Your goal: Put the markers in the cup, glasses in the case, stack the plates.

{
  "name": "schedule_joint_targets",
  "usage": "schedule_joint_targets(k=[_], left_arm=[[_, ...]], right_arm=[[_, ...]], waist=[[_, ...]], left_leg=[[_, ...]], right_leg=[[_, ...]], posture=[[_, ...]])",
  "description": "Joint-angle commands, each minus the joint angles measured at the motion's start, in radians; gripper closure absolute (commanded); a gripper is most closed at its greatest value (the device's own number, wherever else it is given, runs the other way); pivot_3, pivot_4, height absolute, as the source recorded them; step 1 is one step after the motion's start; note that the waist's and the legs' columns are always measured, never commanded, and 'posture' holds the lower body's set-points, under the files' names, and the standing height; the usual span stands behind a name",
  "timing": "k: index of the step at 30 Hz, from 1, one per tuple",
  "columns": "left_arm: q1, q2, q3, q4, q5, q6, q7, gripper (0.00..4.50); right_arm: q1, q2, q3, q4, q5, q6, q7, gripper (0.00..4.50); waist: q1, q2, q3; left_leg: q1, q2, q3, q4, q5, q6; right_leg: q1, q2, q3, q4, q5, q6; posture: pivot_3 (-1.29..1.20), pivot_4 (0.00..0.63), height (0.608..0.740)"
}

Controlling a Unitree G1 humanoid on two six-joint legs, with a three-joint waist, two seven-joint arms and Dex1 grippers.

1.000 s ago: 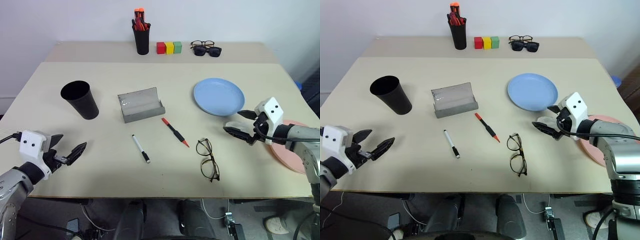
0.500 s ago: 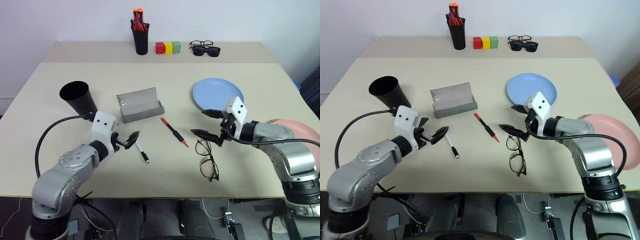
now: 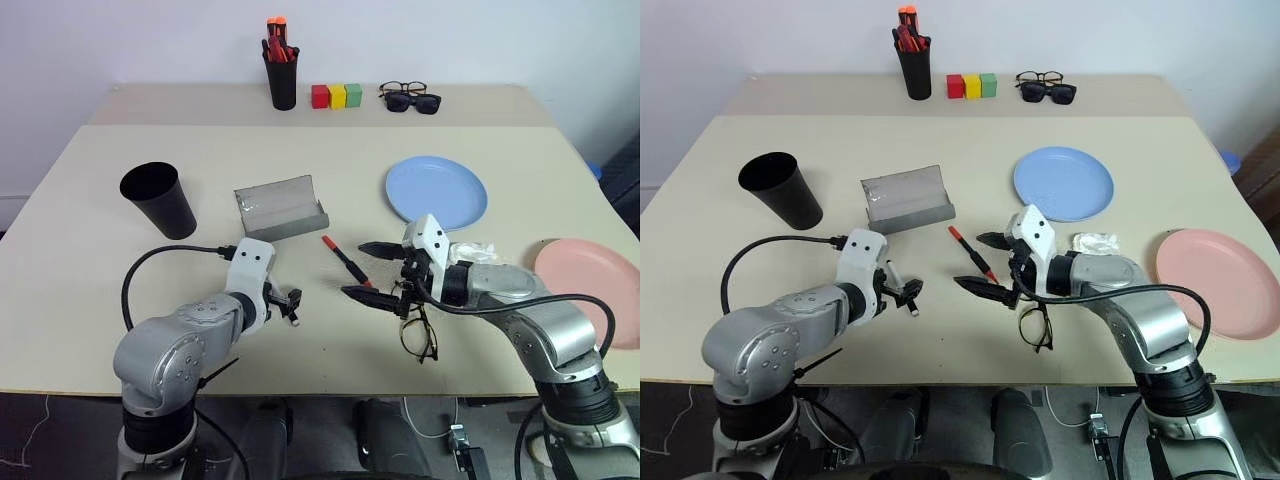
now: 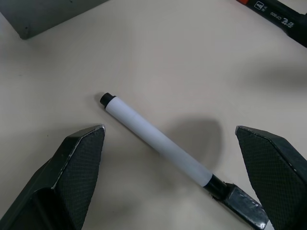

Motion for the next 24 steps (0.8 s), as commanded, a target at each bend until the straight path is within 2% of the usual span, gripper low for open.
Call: schedule_joint_targets(k=[1, 7, 8, 10, 12, 15, 17, 20, 22, 24], left_arm=[[0.027, -0.01, 0.006, 0.013, -0.003, 0.012, 0.022, 1.33], [0.045, 0.009, 0.047, 0.011, -0.002, 0.012, 0.037, 4.27], [0.046, 0.014, 0.057, 0.012, 0.001, 0.012, 0.036, 4.48], [0.042, 0.034, 0.074, 0.018, 0.005, 0.012, 0.03, 4.48], [0.038, 0.112, 0.079, -0.011, 0.01, 0.0, -0.015, 4.48], [0.075, 0.261, 0.115, -0.093, 0.001, -0.143, -0.133, 4.48], [0.123, 0.345, 0.188, -0.13, 0.013, -0.343, -0.235, 4.48], [0.106, 0.367, 0.308, -0.139, -0.005, -0.581, -0.335, 4.48], [-0.003, 0.326, 0.386, -0.057, -0.008, -0.693, -0.3, 4.48], [-0.084, 0.323, 0.402, 0.039, 0.074, -0.828, -0.248, 4.48]], right_arm=[[-0.003, 0.01, -0.001, -0.048, 0.02, -0.003, -0.009, 0.0], [-0.003, 0.018, 0.007, -0.039, 0.018, -0.016, -0.015, 0.0], [-0.005, 0.019, 0.009, -0.035, 0.016, -0.019, -0.015, 0.0], [-0.009, 0.022, 0.013, -0.025, 0.011, -0.027, -0.013, 0.0], [-0.015, 0.023, 0.014, -0.017, 0.007, -0.035, -0.009, 0.0], [-0.025, 0.022, 0.013, -0.005, 0.004, -0.043, -0.004, 0.0], [-0.031, 0.022, 0.013, 0.003, 0.003, -0.049, 0.001, 0.0], [-0.044, 0.024, 0.019, 0.019, 0.0, -0.062, 0.01, 0.0], [-0.066, 0.041, 0.034, 0.035, -0.004, -0.07, 0.011, 0.0], [-0.088, 0.061, 0.046, 0.048, -0.007, -0.078, 0.008, 0.0]], waist=[[0.0, 0.0, 0.0], [0.001, 0.0, -0.001], [0.0, 0.0, -0.001], [-0.002, 0.001, -0.001], [-0.006, 0.001, -0.001], [-0.014, 0.001, -0.001], [-0.008, 0.001, -0.001], [0.007, 0.001, -0.001], [0.014, 0.0, -0.001], [0.018, -0.001, -0.001]], left_leg=[[0.0, 0.0, 0.0, 0.0, 0.0, 0.0], [0.0, 0.0, 0.0, 0.0, 0.0, 0.0], [0.0, 0.0, 0.0, 0.0, 0.0, 0.0], [0.0, 0.0, 0.0, 0.0, 0.0, 0.0], [0.001, 0.0, 0.0, 0.0, 0.0, 0.0], [0.001, 0.001, 0.0, -0.002, 0.0, 0.0], [0.0, 0.001, 0.0, -0.002, 0.0, 0.0], [-0.001, 0.0, 0.0, -0.001, 0.0, -0.001], [-0.002, -0.001, 0.0, -0.001, 0.0, -0.001], [-0.002, -0.001, 0.0, 0.001, 0.0, -0.001]], right_leg=[[0.0, 0.0, 0.0, 0.0, 0.0, 0.0], [0.0, 0.0, 0.0, 0.0, 0.0, 0.0], [0.0, 0.0, 0.0, 0.0, 0.0, 0.0], [0.0, 0.0, 0.0, 0.0, 0.0, 0.0], [0.0, 0.0, 0.0, 0.0, 0.0, 0.0], [-0.001, 0.001, 0.001, 0.001, 0.0, -0.001], [-0.002, 0.001, 0.001, 0.001, 0.0, -0.001], [-0.001, 0.0, 0.0, -0.001, -0.002, -0.004], [0.0, -0.001, 0.0, -0.004, -0.002, -0.005], [0.0, -0.001, 0.0, -0.004, -0.001, -0.005]], posture=[[0.0, 0.15, 0.74], [0.0, 0.15, 0.74], [0.0, 0.15, 0.74], [0.0, 0.15, 0.74], [0.0, 0.15, 0.74], [0.0, 0.15, 0.74], [0.0, 0.15, 0.74], [0.0, 0.15, 0.74], [0.0, 0.15, 0.74], [0.0, 0.15, 0.74]])
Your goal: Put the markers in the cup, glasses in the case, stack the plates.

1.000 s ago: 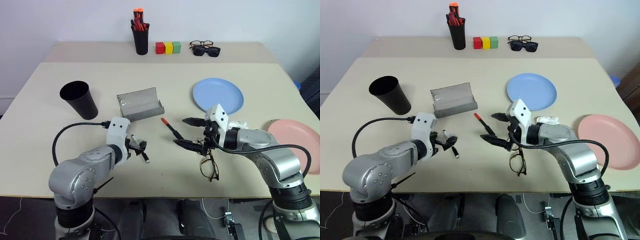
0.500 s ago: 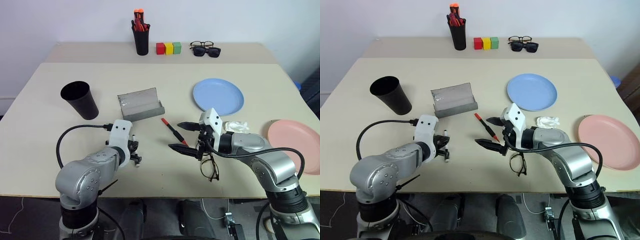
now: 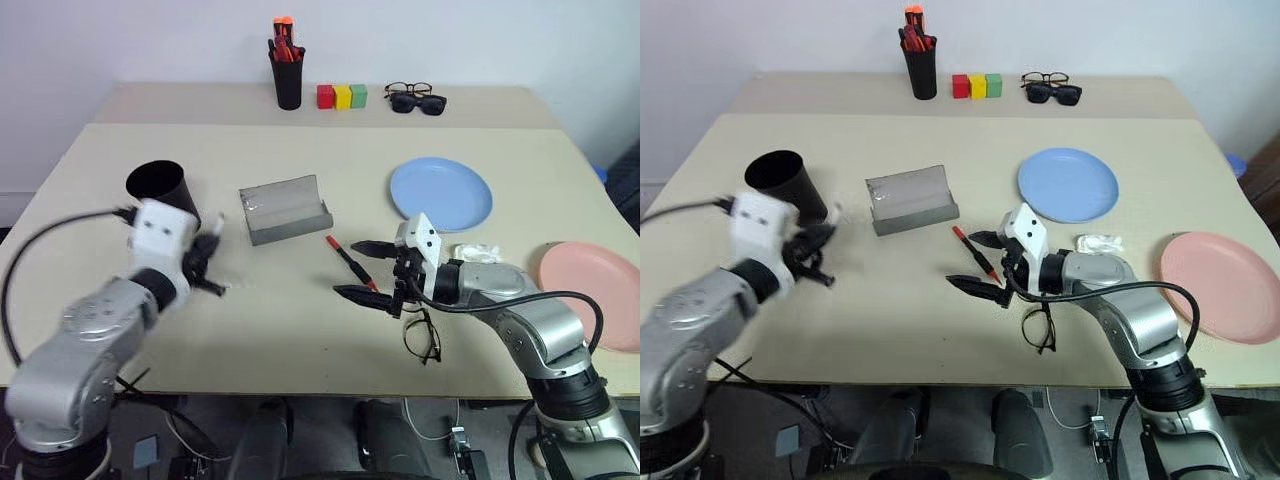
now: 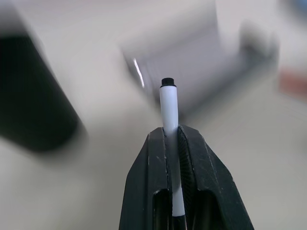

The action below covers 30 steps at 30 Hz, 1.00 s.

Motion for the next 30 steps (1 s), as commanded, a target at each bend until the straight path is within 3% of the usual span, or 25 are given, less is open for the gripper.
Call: schedule_joint_targets(k=[1, 7, 16, 19, 22, 26, 28, 30], left_arm=[[-0.112, 0.018, 0.061, 0.146, 0.127, -0.231, 0.085, 4.48], [-0.191, 0.061, -0.021, 0.496, 0.328, -0.519, 0.146, 4.48], [-0.204, -0.03, -0.05, 0.715, 0.352, -0.728, 0.161, 4.48], [-0.201, -0.061, -0.047, 0.721, 0.325, -0.748, 0.147, 3.43], [-0.213, -0.066, -0.039, 0.694, 0.322, -0.756, 0.151, 1.98], [-0.234, -0.072, -0.064, 0.528, 0.213, -0.619, 0.105, 1.98], [-0.222, -0.059, -0.158, 0.396, 0.07, -0.374, 0.025, 1.98], [-0.209, -0.029, -0.265, 0.316, 0.008, -0.155, -0.016, 1.39]], right_arm=[[-0.046, 0.038, 0.023, 0.004, -0.005, -0.03, -0.001, 0.0], [-0.093, 0.115, 0.056, 0.022, -0.013, -0.047, -0.029, 0.0], [-0.081, 0.148, 0.064, -0.005, -0.018, -0.046, -0.061, 0.0], [-0.072, 0.144, 0.063, -0.019, -0.015, -0.04, -0.07, 0.0], [-0.072, 0.136, 0.055, -0.025, -0.014, -0.037, -0.076, 0.0], [-0.069, 0.075, 0.001, -0.014, -0.019, -0.039, -0.066, 0.0], [-0.062, 0.018, -0.04, 0.003, -0.025, -0.05, -0.049, 0.0], [-0.053, -0.025, -0.07, 0.02, -0.03, -0.059, -0.039, 0.0]], waist=[[-0.002, 0.0, -0.001], [-0.019, 0.0, -0.001], [-0.019, -0.001, 0.0], [-0.019, -0.001, 0.0], [-0.021, -0.001, 0.0], [-0.018, -0.001, 0.0], [-0.014, -0.001, 0.0], [-0.013, -0.001, 0.0]], left_leg=[[0.0, 0.0, 0.0, 0.0, 0.0, 0.0], [0.001, 0.0, 0.0, -0.003, 0.0, 0.0], [0.0, 0.0, 0.0, -0.002, 0.0, 0.0], [0.0, 0.0, 0.0, -0.002, 0.0, 0.0], [0.0, 0.0, 0.0, -0.002, 0.0, 0.0], [0.0, 0.0, 0.0, -0.002, 0.0, 0.0], [-0.001, 0.0, 0.0, -0.001, 0.0, 0.0], [-0.001, -0.001, -0.001, -0.001, 0.0, 0.0]], right_leg=[[0.0, 0.0, 0.0, 0.0, 0.0, 0.0], [-0.002, 0.001, 0.0, 0.002, 0.002, 0.004], [-0.003, 0.001, -0.001, 0.003, 0.003, 0.006], [-0.002, 0.001, 0.0, 0.003, 0.003, 0.005], [-0.003, 0.001, 0.0, 0.003, 0.003, 0.006], [-0.002, 0.0, 0.0, 0.003, 0.003, 0.006], [-0.002, 0.0, -0.001, 0.003, 0.003, 0.006], [-0.001, 0.0, -0.001, 0.003, 0.003, 0.006]], posture=[[0.0, 0.15, 0.74], [0.0, 0.15, 0.74], [0.0, 0.15, 0.74], [0.0, 0.15, 0.74], [0.0, 0.15, 0.74], [0.0, 0.15, 0.74], [0.0, 0.15, 0.74], [0.0, 0.15, 0.74]])
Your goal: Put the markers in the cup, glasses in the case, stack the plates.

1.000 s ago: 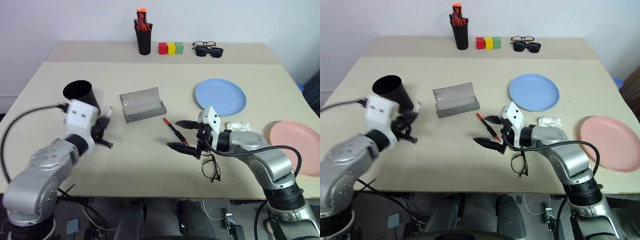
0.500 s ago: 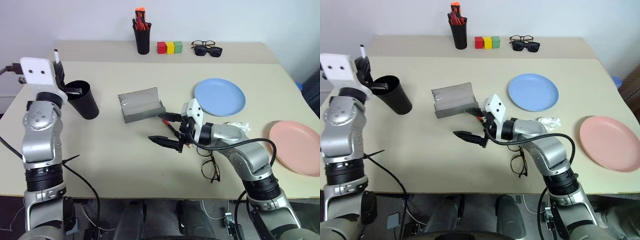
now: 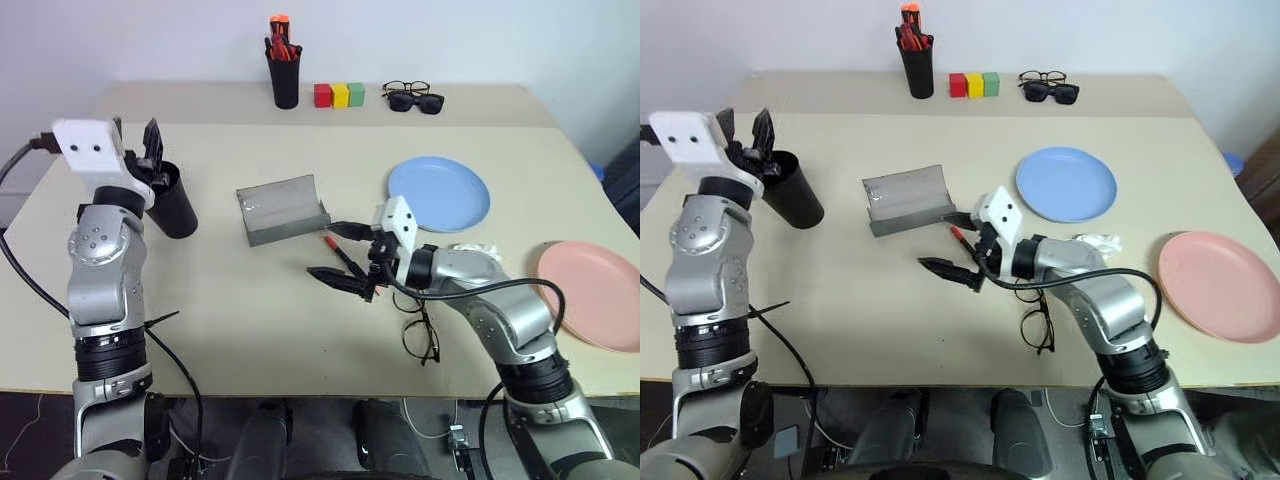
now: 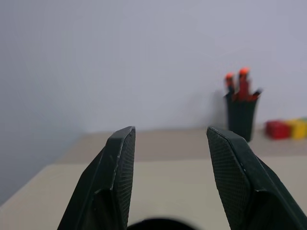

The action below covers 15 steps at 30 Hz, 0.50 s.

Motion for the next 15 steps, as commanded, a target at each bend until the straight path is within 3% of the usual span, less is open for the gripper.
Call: schedule_joint_targets(k=[1, 3, 5, 9, 15], left_arm=[[0.001, 0.036, -0.184, -0.149, -0.125, 0.341, -0.077, 1.12], [-0.007, 0.042, -0.251, -0.152, -0.16, 0.461, -0.103, 0.11], [-0.012, 0.092, -0.371, -0.12, -0.089, 0.38, -0.195, 0.05], [-0.046, 0.229, -0.624, 0.042, 0.123, -0.084, -0.567, 0.05], [-0.288, 0.141, -0.773, 0.479, 0.221, -0.397, -0.946, 0.05]], right_arm=[[0.014, -0.06, -0.078, 0.011, -0.012, -0.032, 0.019, 0.0], [0.026, -0.097, -0.104, 0.034, -0.024, -0.045, 0.029, 0.0], [0.048, -0.131, -0.128, 0.049, -0.033, -0.058, 0.04, 0.0], [0.089, -0.174, -0.154, 0.065, -0.041, -0.075, 0.059, 0.0], [0.147, -0.204, -0.189, 0.033, -0.023, -0.058, 0.077, 0.0]], waist=[[-0.002, 0.0, 0.0], [-0.011, 0.0, 0.0], [-0.018, 0.0, 0.0], [-0.03, 0.002, 0.001], [-0.006, 0.002, 0.001]], left_leg=[[0.0, 0.0, 0.0, 0.0, 0.0, 0.0], [0.001, 0.0, 0.0, 0.0, 0.0, 0.0], [0.002, 0.001, 0.0, 0.0, 0.0, 0.0], [0.002, 0.002, 0.0, -0.001, 0.0, 0.0], [0.001, 0.002, 0.002, 0.001, 0.0, 0.0]], right_leg=[[0.001, 0.0, 0.0, 0.0, 0.0, 0.0], [0.001, 0.0, 0.0, 0.0, 0.0, 0.0], [0.0, 0.002, 0.001, 0.002, 0.0, 0.0], [-0.001, 0.004, 0.001, 0.003, -0.001, -0.002], [0.0, 0.003, 0.002, 0.0, -0.001, -0.002]], posture=[[0.0, 0.15, 0.74], [0.0, 0.15, 0.74], [0.0, 0.15, 0.74], [0.0, 0.15, 0.74], [0.0, 0.15, 0.74]])
